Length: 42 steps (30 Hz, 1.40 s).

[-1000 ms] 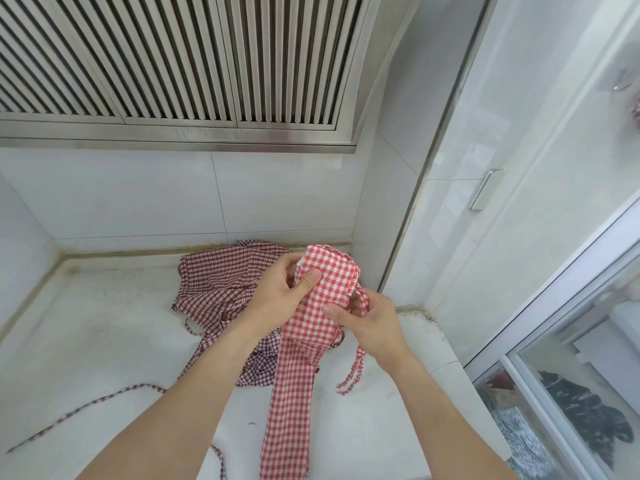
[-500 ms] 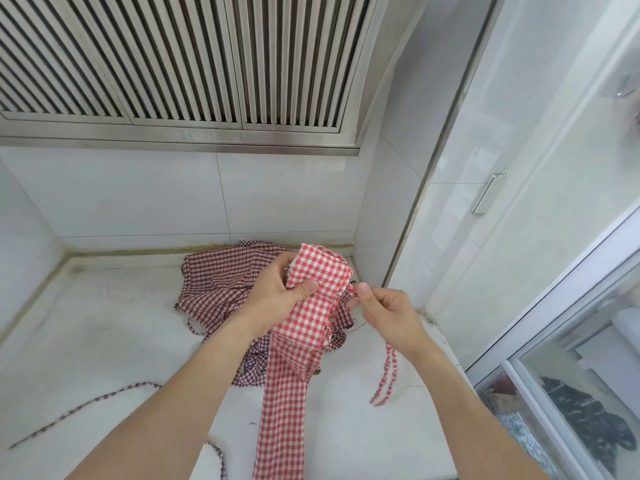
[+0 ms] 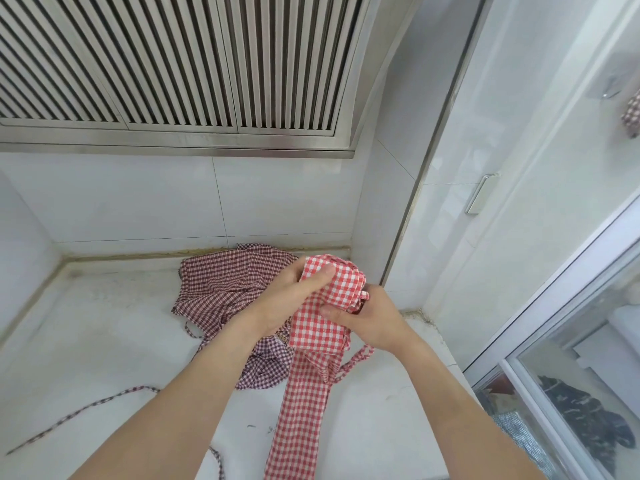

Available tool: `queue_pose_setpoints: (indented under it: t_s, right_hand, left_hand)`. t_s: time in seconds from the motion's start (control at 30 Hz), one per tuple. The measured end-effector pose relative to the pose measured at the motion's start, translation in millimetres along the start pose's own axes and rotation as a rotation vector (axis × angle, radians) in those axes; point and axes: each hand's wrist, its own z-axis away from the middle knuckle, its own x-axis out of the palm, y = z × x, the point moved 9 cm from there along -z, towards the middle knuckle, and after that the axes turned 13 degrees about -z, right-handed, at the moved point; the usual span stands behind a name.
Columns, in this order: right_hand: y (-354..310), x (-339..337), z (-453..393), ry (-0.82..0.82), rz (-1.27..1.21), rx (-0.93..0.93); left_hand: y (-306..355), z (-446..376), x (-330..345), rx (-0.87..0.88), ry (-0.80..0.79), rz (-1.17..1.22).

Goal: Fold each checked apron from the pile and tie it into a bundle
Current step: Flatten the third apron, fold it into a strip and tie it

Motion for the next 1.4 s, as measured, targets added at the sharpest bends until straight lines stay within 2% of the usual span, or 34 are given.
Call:
queue_pose_setpoints:
  t_s: [0.13,0.33,0.4,0.5,0.63,0.73,0.8,0.93,0.97,1.1,1.13,1.2,1.27,1.4]
  right_hand:
    - [-1,4,3,-0.045,-0.037,0.037]
    - [-8,7,3,-0.009,-0.169,-0.008]
    - [-9,5,3,0.016,-0.179,-0.03]
    - [-7,-3,3,0.064,-0.185,-0.044]
    - [-2,0,6,0.043,-0.174,0.003]
    - [2,5,11,-0.031,-0.104,0.092]
    - [-2,-1,15,-0.041,-0.04,0.093]
    - [-5,-45,20,0.13,-0.058,-0.051]
    - [0,-51,19,0.127,-0.014,-0.058]
    - [19,-48,15,0.075,0.414,0.088]
    - [11,-47,16,0.129,0.386,0.07]
    - [-12,-37,19,0.184,0.031,-0.022]
    - [-25,-20,18,0.062,-0.236,-0.05]
    - [-21,13,17,-0.178,-0.133,0.051]
  left_hand:
    - [9,2,-15,0.059,0.166,-0.116]
    - [13,7,-22,0.092,0.266,-0.127]
    - [5,8,-18,0.039,0.206,-0.022]
    - [-15,12,-5,-0.062,0.023,0.041]
    - [-22,17,-3,-0.037,0.031,-0.064]
    - [-20,16,-5,0.003,0.06,-0.172]
    - [-23,18,-9,0.005,0.076,-0.157]
    - [-25,23,-27,-0.032,0.157,0.006]
    - [-25,24,-28,-0.042,0.156,0.054]
    - [-24,25,-13,-0.065,0.073,0.097]
    - [-23,25,-9,-0.068,0.069,0.098]
    - [-19,24,-6,-0.054,0.086,0.079]
    - [-15,25,-5,-0.026,0.111,0.037]
    - [-8,26,-9,0.022,0.211,0.103]
